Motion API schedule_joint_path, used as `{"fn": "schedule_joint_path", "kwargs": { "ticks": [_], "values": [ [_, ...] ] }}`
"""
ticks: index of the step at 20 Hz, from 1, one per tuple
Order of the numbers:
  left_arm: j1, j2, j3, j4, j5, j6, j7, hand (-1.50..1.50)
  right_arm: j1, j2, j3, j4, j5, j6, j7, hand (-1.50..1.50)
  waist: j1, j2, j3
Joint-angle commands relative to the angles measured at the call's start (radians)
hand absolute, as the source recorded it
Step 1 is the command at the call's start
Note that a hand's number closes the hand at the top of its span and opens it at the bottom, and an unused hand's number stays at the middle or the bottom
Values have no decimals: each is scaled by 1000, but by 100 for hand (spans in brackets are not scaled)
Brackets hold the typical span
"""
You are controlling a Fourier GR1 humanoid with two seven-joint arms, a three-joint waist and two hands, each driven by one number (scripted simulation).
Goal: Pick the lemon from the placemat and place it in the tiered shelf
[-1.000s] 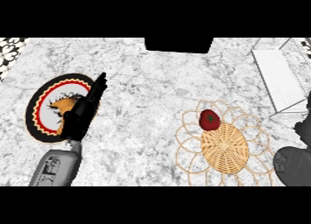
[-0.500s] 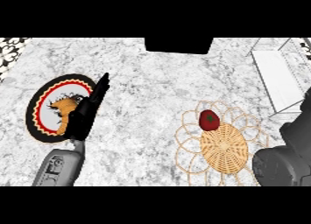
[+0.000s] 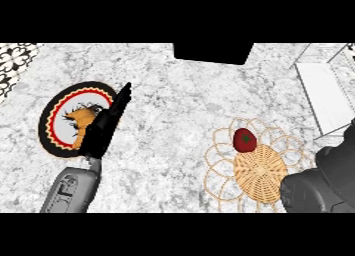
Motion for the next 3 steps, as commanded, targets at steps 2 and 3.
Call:
{"fn": "schedule_joint_path", "kwargs": {
  "ticks": [2, 3],
  "values": [
    [-24, -15, -6, 15, -4, 6, 10, 0, 1, 0, 133, -56, 3, 220, 155, -150, 22, -2, -2],
    [-7, -8, -12, 18, -14, 5, 1, 0, 1, 0, 135, -74, -6, 245, 158, -150, 29, -2, -1]
  ]
}}
